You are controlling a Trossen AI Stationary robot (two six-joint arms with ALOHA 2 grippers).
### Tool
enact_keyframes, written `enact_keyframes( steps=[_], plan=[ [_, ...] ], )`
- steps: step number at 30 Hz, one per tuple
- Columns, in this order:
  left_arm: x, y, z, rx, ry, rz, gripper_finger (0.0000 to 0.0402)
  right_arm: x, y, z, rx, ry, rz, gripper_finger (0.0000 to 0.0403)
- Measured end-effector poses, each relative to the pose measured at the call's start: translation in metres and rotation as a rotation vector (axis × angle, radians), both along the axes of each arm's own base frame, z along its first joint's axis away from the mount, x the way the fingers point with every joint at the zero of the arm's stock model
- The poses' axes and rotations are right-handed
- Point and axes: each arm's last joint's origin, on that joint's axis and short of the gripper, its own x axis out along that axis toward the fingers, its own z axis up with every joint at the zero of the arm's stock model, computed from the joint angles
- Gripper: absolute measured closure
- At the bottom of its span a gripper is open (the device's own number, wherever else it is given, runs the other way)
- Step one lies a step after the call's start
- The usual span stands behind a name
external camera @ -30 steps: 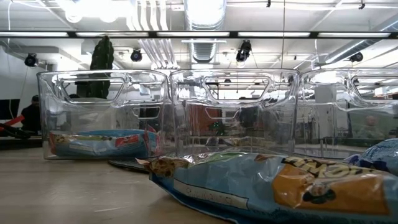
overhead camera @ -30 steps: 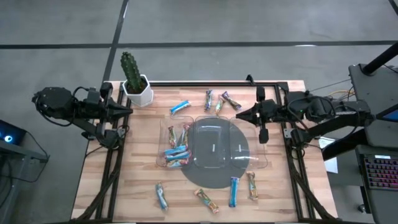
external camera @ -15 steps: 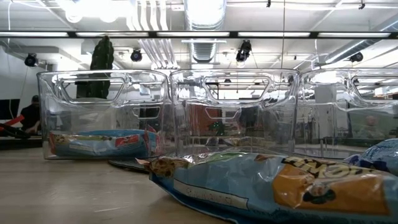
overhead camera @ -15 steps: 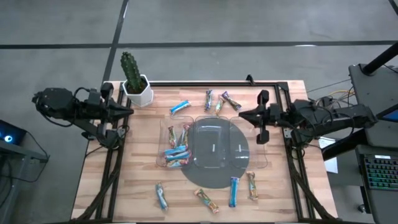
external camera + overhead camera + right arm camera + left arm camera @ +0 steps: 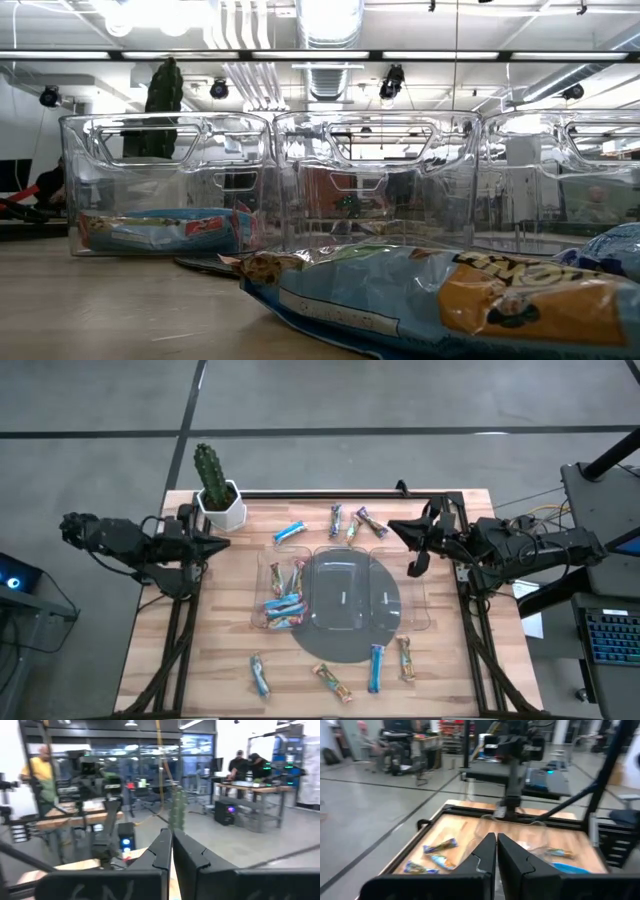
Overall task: Pick and place Granola Bars by type
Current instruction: Put the blue granola bar into the middle transparent bin
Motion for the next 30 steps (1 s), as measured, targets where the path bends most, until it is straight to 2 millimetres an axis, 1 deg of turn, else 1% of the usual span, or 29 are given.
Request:
enact_keyframes(
  steps=[5, 10, 14, 19, 21, 25, 28, 30],
  plan=[
    [0.01, -0.002, -0.016, -0.023, -0.055, 0.063, 0.0402, 0.0, -0.005, 0.0, 0.021, -0.002, -0.045, 0.0394],
    [0.026, -0.006, -0.022, -0.07, -0.149, 0.09, 0.0402, -0.003, -0.012, -0.001, 0.035, 0.004, -0.077, 0.0394],
    [0.041, -0.005, -0.024, -0.072, -0.174, 0.119, 0.0402, -0.006, -0.015, 0.0, 0.033, 0.005, -0.084, 0.0388],
    [0.051, 0.004, -0.024, -0.068, -0.155, 0.088, 0.0402, -0.009, -0.016, -0.001, 0.03, 0.028, -0.087, 0.0376],
    [0.055, 0.01, -0.029, -0.058, -0.127, 0.079, 0.0402, -0.01, -0.017, 0.0, 0.037, 0.021, -0.09, 0.0372],
    [0.052, 0.024, -0.024, -0.069, -0.163, 0.082, 0.0402, -0.011, -0.021, -0.001, 0.095, 0.003, -0.126, 0.0365],
    [0.05, 0.031, -0.024, -0.052, -0.16, 0.111, 0.0402, -0.012, -0.027, -0.004, 0.106, 0.065, -0.178, 0.0355],
    [0.05, 0.035, -0.026, -0.043, -0.14, 0.128, 0.0402, -0.012, -0.031, -0.002, 0.105, 0.121, -0.204, 0.0343]
  ],
)
